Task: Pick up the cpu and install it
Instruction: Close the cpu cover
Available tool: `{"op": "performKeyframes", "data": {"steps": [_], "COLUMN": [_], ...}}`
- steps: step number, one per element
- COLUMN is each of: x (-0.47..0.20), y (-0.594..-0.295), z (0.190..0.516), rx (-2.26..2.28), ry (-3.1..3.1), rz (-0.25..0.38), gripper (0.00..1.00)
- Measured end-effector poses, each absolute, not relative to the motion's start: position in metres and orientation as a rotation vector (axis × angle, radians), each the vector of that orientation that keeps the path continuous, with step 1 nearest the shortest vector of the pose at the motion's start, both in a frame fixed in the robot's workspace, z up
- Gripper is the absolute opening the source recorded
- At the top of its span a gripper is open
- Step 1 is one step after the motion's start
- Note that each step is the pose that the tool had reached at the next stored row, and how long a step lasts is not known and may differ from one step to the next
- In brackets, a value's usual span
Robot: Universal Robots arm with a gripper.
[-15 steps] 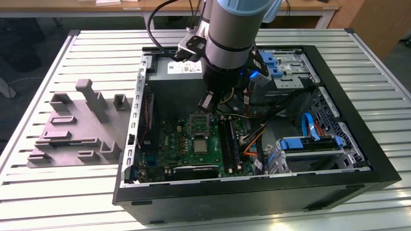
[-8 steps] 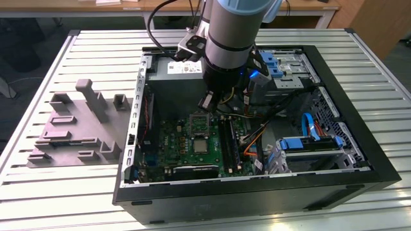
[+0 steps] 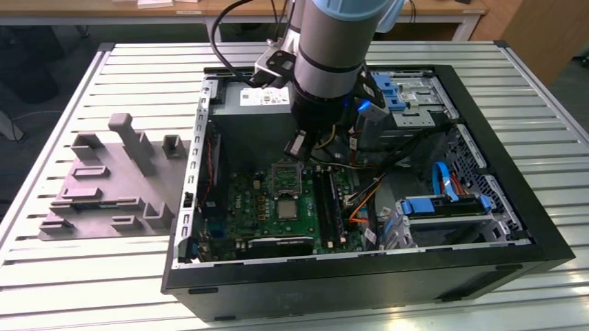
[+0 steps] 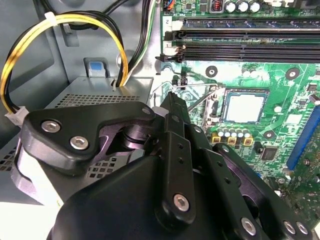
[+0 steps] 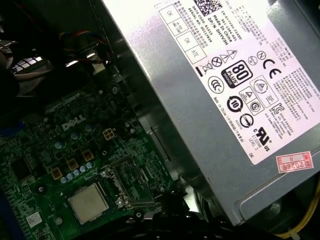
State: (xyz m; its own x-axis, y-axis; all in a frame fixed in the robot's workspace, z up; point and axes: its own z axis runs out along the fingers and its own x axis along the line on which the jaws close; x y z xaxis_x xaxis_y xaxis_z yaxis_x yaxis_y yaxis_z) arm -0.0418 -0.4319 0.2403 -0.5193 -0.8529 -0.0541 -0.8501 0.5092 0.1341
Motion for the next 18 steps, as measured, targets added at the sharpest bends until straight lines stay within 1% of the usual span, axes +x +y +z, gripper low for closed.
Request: {"op": "performKeyframes", "data": {"steps": [9,18], "x": [-0.042,-0.043], "y": [-0.438,-0.446], "z": [0.24,0.24], "rx": [1.529,1.53], "ry": [-2.694,-2.693], "rz": [-0.168,-0.166], "gripper": [0.11,0.11]}}
